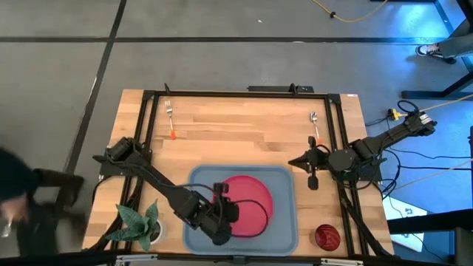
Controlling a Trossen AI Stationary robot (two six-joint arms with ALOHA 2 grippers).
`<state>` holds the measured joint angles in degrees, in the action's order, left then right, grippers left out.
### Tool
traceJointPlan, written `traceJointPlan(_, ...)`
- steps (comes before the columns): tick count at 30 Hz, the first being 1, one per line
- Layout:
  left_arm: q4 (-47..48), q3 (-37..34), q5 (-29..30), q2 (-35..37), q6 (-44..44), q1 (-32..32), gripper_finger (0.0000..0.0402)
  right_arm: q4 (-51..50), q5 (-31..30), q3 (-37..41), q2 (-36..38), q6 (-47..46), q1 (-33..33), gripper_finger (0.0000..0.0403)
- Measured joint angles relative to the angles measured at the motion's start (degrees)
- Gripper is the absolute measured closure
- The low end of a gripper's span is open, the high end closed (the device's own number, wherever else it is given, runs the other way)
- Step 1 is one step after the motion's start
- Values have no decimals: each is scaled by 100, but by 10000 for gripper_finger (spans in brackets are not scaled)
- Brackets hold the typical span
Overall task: Pick and place plate/cup/fork/spoon on tray
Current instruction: Put the red glass on the blue serving tray to the top right of the pink plate
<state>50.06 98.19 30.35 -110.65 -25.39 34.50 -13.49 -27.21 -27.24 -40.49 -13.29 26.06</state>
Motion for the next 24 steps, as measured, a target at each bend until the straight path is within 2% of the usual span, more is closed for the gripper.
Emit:
traceJointPlan(6, 1140, -4, 652, 272, -652, -73, 317, 58, -5, 0, 3, 30, -2, 387)
traceJointPlan(12, 2077, -9, 639, 338, -1255, -252, 317, -145, 48, -338, -48, 174, -2, 387)
traceJointPlan(19, 2244, -7, 712, 398, -1306, -498, 317, -2603, 470, -1735, -456, -403, 4, 387)
traceJointPlan(24, 2444, -7, 702, 400, -1324, -652, 317, -4264, 1391, -2541, -986, -1108, 6, 387)
